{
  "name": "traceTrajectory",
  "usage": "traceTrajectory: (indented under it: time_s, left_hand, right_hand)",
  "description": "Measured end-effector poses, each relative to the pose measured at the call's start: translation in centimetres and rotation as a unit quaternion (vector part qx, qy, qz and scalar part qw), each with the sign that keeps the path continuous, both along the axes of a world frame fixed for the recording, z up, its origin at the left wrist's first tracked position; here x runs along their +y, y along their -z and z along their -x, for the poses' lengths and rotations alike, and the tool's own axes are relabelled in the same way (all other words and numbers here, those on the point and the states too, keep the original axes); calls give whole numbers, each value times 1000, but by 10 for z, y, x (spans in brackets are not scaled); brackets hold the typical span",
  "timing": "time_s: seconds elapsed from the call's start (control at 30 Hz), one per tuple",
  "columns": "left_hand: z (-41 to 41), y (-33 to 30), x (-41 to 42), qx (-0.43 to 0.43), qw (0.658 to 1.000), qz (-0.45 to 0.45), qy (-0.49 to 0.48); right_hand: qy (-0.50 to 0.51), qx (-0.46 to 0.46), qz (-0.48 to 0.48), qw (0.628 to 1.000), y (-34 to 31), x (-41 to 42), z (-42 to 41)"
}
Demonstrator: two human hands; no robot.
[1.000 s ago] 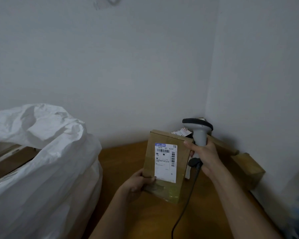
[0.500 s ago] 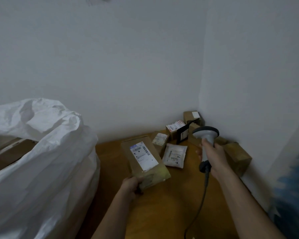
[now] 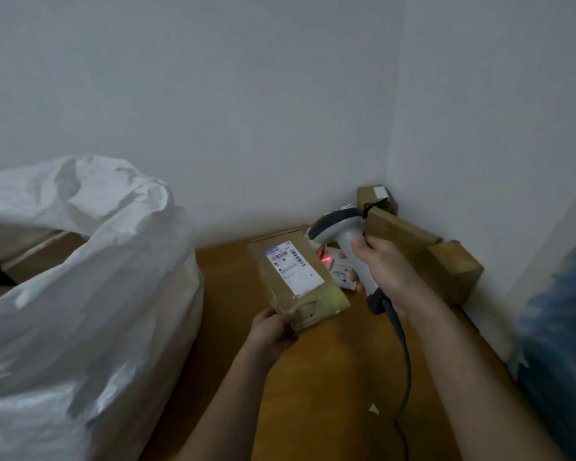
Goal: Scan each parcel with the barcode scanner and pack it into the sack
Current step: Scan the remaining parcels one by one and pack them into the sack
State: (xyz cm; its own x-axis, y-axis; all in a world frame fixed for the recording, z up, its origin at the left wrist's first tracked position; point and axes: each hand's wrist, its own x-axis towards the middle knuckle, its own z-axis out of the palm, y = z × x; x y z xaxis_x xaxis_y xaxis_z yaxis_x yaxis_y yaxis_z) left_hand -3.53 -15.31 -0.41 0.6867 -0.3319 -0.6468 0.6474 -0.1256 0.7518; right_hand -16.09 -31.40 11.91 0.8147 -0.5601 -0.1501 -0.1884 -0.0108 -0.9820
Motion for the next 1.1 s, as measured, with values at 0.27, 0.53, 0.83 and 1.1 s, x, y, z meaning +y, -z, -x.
traceTrajectory:
  time_s: [0.27, 0.53, 0.83, 1.1]
  left_hand:
    - [-3, -18, 27, -14, 1000, 17, 23]
    - [0, -26, 47, -19, 999, 19, 47]
    - [3, -37, 55, -23, 997, 35, 63]
    - [3, -48, 58, -33, 993, 76, 88]
  right_hand:
    - [-6, -32, 12, 999, -54, 44, 19]
    - [-8, -24, 84, 996, -78, 73, 39]
    - [-3, -24, 133, 991, -101, 89, 55]
    - [21, -35, 160, 986, -111, 99, 51]
